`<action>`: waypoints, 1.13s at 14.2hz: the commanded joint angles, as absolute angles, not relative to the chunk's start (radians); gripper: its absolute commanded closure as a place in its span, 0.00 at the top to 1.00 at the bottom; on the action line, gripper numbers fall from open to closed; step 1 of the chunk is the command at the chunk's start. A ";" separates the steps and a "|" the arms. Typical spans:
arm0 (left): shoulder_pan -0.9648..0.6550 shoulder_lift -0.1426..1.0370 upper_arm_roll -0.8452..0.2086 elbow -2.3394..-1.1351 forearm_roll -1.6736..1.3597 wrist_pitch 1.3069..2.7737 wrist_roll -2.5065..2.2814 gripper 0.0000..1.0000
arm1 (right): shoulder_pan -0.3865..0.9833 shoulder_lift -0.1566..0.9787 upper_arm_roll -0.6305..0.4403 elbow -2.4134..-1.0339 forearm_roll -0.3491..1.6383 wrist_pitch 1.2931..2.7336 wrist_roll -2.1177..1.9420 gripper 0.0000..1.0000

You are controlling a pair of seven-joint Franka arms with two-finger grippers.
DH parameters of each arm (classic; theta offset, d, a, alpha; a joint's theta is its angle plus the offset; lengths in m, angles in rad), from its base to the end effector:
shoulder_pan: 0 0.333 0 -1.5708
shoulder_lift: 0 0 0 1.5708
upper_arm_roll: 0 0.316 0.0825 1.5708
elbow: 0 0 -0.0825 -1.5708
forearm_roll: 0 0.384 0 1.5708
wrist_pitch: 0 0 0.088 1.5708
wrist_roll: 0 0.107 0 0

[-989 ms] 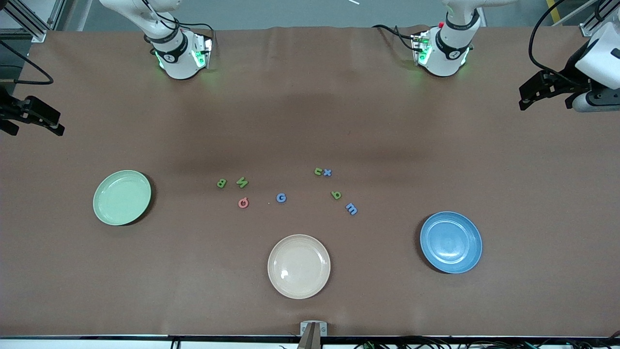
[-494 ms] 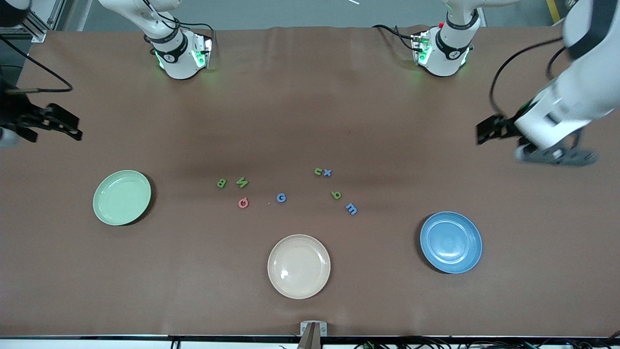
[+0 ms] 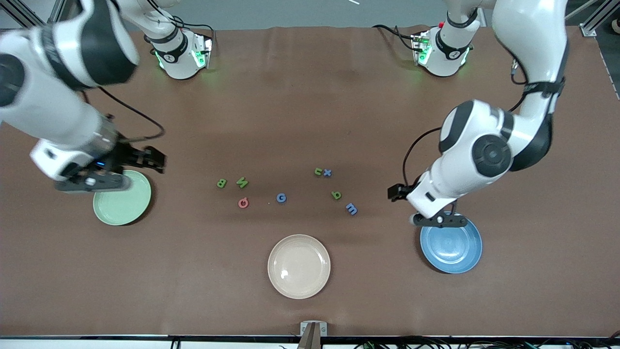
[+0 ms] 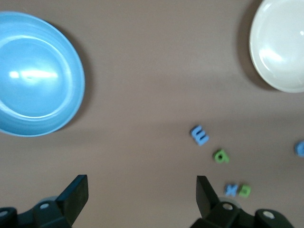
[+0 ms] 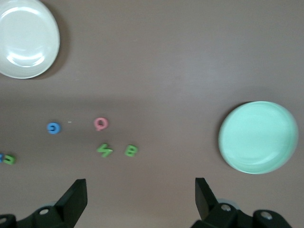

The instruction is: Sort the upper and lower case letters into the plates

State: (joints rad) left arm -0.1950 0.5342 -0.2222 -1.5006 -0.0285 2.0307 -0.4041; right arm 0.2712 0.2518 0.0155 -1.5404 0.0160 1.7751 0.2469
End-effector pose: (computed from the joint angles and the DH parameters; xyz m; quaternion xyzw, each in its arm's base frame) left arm 0.6485 -0.2622 0.3651 0.9975 0.0150 -0.0238 0.0648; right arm 0.6114 0.1807 0.5062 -0.9998 -0.0180 0.0108 0.0072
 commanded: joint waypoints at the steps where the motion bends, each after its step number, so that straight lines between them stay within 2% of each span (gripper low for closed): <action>1: -0.256 0.624 -0.209 -1.457 -0.026 2.124 -0.536 1.00 | 0.385 0.328 0.006 -1.557 0.066 1.882 0.441 1.00; 7: -0.365 0.784 -0.180 -1.422 0.109 2.236 -0.934 0.97 | 0.555 0.543 0.005 -1.554 0.066 2.126 0.688 1.00; 10: -0.417 0.833 -0.169 -1.422 0.113 2.319 -1.099 0.88 | 0.587 0.615 0.003 -1.540 0.049 2.166 0.700 1.00; 14: -0.557 0.890 -0.034 -1.388 0.110 2.344 -1.204 0.78 | 0.607 0.695 0.002 -1.509 0.049 2.187 0.701 0.99; 16: -0.566 0.897 -0.021 -1.388 0.107 2.344 -1.226 0.72 | 0.607 0.722 0.002 -1.509 0.049 2.239 0.699 0.98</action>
